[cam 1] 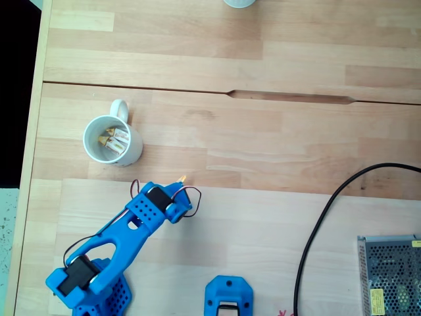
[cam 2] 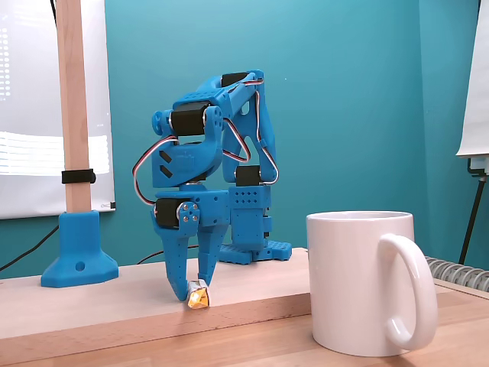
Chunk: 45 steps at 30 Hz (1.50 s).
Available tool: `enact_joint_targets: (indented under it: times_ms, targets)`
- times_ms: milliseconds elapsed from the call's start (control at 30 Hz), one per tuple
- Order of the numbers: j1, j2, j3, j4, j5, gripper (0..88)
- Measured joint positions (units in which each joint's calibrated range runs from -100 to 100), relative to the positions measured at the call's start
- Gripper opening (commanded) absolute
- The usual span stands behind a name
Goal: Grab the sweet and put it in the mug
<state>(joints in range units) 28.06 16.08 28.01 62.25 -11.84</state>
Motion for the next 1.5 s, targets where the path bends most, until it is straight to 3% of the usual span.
enact_joint_targets:
  times_ms: [267,1500]
  targets:
    - [0.0,0.0,0.0,0.0,0.0,2.1]
    - [-1.9,-3.2,-4.4,-0.1,0.4,2.8]
